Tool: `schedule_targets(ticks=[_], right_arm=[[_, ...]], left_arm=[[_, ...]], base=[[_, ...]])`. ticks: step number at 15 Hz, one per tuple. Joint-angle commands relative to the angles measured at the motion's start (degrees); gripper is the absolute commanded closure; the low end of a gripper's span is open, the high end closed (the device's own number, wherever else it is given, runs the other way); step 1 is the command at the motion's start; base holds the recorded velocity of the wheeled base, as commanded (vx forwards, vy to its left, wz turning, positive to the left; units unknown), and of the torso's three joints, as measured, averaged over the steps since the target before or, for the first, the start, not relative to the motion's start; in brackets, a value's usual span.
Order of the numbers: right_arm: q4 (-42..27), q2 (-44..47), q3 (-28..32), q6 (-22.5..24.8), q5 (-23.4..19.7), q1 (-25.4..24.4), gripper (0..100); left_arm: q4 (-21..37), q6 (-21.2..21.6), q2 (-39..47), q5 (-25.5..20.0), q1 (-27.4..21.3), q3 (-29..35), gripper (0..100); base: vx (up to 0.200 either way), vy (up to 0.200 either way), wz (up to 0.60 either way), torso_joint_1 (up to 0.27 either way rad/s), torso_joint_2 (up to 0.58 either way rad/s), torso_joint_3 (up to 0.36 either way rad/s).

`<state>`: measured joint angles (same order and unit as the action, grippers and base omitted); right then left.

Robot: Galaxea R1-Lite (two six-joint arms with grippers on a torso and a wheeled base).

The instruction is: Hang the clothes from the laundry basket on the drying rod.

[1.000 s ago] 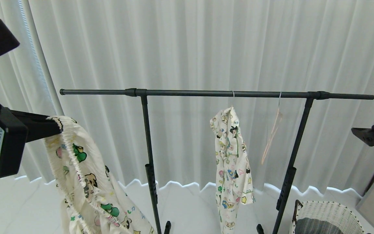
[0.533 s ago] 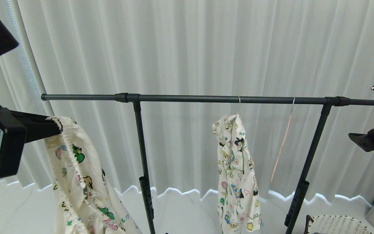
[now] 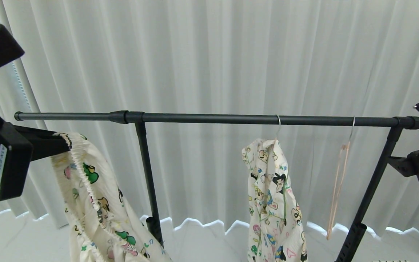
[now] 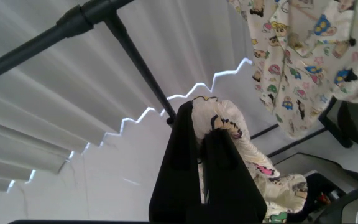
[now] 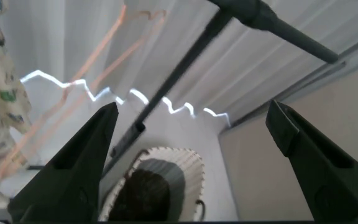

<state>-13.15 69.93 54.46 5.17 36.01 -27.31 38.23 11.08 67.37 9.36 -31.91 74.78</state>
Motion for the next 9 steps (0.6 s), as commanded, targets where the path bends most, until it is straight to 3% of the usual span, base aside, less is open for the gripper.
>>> schedule_targets(ticks=[1, 4, 5, 9], right_arm=[[0.7, 1.4, -2.4, -3.6, -0.2, 0.0, 0], [0.8, 5.1, -3.5, -8.8, -0.2, -0.5, 0], [1.1, 8.5, -3.1, -13.9, -0.1, -1.9, 0], [1.2, 14.4, -2.6, -23.1, -0.1, -3.7, 0]], left_arm=[[0.0, 0.0, 0.0, 0.0, 0.0, 0.0, 100], [0.0, 0.0, 0.0, 0.0, -1.4, -0.1, 100], [0.0, 0.0, 0.0, 0.0, -2.5, -0.4, 100], [0.0, 0.0, 0.0, 0.0, -2.7, -0.5, 100]], base=[[0.0, 0.0, 0.0, 0.0, 0.0, 0.0], [0.0, 0.0, 0.0, 0.0, 0.0, 0.0], [0.0, 0.0, 0.0, 0.0, 0.0, 0.0], [0.0, 0.0, 0.0, 0.0, 0.0, 0.0]])
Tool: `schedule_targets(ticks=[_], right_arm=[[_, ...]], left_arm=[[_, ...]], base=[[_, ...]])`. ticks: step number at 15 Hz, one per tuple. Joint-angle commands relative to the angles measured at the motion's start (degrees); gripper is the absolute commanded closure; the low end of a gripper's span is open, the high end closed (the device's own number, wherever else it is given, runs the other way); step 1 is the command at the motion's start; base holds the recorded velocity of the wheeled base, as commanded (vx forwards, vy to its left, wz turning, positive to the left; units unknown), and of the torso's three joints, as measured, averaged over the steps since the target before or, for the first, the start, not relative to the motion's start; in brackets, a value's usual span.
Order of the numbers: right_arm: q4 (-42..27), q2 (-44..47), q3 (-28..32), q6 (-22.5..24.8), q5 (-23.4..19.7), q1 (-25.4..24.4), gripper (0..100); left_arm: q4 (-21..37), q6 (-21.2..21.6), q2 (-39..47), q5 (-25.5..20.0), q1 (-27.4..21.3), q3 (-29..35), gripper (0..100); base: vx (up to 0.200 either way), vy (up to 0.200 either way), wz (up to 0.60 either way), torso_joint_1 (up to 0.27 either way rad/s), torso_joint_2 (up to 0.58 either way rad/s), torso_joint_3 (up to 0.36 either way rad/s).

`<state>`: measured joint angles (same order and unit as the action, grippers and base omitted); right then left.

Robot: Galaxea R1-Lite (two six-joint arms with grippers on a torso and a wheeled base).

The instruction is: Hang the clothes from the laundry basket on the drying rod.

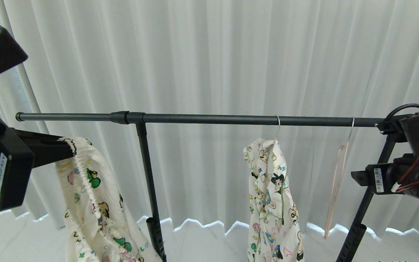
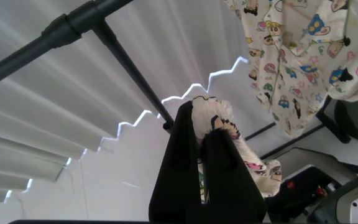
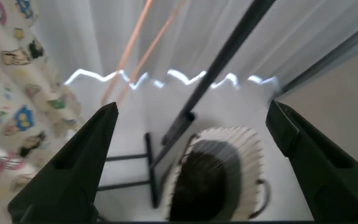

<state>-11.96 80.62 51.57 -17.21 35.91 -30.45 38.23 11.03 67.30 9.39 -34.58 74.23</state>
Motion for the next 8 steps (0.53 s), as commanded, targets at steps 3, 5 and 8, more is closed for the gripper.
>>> schedule_targets(ticks=[3, 5, 8], right_arm=[[-0.5, 9.5, 3.5, -12.1, 0.2, -0.6, 0], [-1.1, 12.7, 5.0, -18.0, 0.2, -0.5, 0], [-1.0, 16.6, 5.1, -23.5, 0.2, -0.6, 0]], left_arm=[[0.0, 0.0, 0.0, 0.1, -0.1, -0.8, 100], [0.0, 0.0, 0.1, 0.1, -0.1, -0.8, 100], [0.0, 0.0, 0.1, 0.1, -0.1, -1.5, 100]], base=[[0.0, 0.0, 0.0, 0.0, 0.0, 0.0], [0.0, 0.0, 0.0, 0.0, 0.0, 0.0], [0.0, 0.0, 0.0, 0.0, 0.0, 0.0]])
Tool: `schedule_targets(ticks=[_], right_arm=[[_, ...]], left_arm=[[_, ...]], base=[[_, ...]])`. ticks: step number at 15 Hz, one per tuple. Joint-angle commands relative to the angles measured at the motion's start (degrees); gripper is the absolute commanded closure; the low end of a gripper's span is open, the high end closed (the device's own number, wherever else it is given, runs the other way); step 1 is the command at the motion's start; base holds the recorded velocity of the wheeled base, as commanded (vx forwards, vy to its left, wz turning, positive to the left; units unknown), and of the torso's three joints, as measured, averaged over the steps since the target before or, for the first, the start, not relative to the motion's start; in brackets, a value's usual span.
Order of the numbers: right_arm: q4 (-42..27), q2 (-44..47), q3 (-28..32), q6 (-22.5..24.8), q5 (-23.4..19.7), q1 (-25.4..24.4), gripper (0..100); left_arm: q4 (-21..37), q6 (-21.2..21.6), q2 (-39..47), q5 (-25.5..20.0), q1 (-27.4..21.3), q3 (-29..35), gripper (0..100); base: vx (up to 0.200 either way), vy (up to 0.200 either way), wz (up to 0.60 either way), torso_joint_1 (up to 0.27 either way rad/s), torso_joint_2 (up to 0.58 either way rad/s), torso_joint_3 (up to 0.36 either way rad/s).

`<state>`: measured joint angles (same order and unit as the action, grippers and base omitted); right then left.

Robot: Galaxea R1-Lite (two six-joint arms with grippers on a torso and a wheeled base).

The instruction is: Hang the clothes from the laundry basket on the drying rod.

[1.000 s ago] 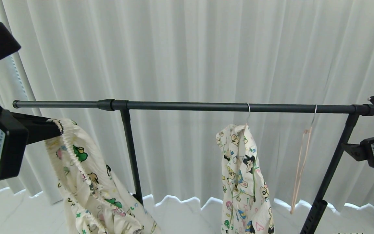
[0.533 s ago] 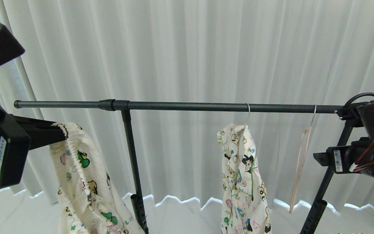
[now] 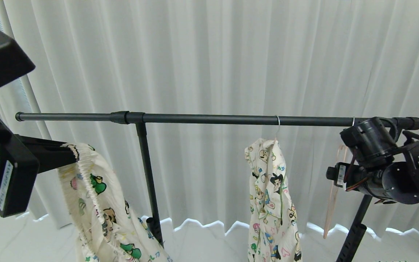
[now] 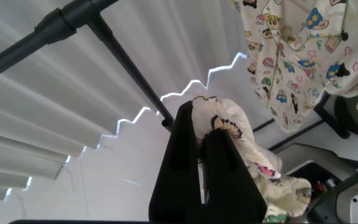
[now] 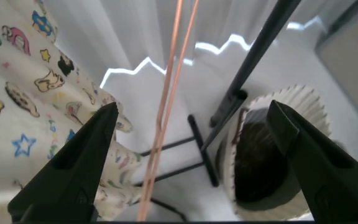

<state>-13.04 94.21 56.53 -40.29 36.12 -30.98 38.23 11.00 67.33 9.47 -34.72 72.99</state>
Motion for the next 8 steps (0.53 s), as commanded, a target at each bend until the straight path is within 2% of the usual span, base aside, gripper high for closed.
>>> schedule_targets(ticks=[1, 4, 8], right_arm=[[0.0, 4.1, 0.1, -0.8, -0.1, 0.0, 0], [0.0, 8.0, 0.4, -5.1, 0.0, 0.0, 0], [0.0, 9.2, 0.9, -5.8, 0.0, -0.8, 0]], left_arm=[[0.0, 0.0, 0.1, 0.0, 0.0, -0.6, 100], [0.0, 0.0, 0.1, 0.0, 0.0, -1.1, 100], [-3.2, 0.1, 0.2, 0.0, 0.1, -2.9, 100]], base=[[0.0, 0.0, 0.0, 0.0, 0.0, 0.0], [0.0, 0.0, 0.0, 0.0, 0.0, 0.0], [0.0, 0.0, 0.0, 0.0, 0.0, 0.0]])
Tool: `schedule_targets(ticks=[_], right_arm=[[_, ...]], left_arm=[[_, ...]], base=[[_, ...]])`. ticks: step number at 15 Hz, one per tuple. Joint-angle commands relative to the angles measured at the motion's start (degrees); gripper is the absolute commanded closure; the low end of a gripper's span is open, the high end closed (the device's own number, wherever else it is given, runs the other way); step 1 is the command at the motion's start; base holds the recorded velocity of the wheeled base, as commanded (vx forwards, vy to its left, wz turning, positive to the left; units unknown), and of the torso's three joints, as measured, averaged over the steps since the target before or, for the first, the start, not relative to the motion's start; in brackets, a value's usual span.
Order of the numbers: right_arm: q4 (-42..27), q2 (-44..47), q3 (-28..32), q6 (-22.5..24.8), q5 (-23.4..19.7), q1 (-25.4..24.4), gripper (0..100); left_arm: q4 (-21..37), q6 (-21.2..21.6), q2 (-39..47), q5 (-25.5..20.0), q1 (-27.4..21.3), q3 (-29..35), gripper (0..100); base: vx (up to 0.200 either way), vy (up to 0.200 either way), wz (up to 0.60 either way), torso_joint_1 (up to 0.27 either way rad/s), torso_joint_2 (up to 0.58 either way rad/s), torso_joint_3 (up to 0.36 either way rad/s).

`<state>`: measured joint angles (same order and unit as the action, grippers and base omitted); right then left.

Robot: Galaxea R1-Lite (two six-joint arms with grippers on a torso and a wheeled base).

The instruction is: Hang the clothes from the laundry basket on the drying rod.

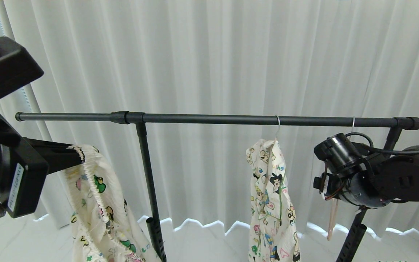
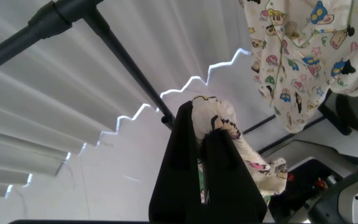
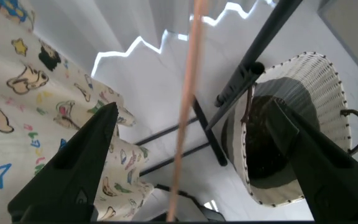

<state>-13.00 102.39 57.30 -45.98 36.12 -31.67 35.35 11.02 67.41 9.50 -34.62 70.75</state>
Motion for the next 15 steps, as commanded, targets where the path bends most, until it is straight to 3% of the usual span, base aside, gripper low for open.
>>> schedule_targets(ticks=[1, 2, 11, 15], right_arm=[[0.0, 1.1, 0.1, -0.2, 0.0, -0.1, 0], [0.0, 1.3, 0.1, -0.2, 0.0, -0.1, 100], [-1.8, -0.3, -0.3, 0.2, 0.1, -0.3, 100], [-5.4, -7.6, -1.3, 6.7, -0.3, -2.2, 100]], left_arm=[[-0.9, 0.1, 0.1, 0.2, 0.0, -1.1, 100], [-1.0, 0.1, 0.1, 0.2, 0.0, -1.1, 100], [-1.1, 0.1, -0.1, 0.2, 0.0, -1.0, 100], [-1.1, 0.1, -0.4, 0.2, 0.0, -0.8, 100]], base=[[0.0, 0.0, 0.0, 0.0, 0.0, 0.0], [0.0, 0.0, 0.0, 0.0, 0.0, 0.0], [0.0, 0.0, 0.0, 0.0, 0.0, 0.0], [0.0, 0.0, 0.0, 0.0, 0.0, 0.0]])
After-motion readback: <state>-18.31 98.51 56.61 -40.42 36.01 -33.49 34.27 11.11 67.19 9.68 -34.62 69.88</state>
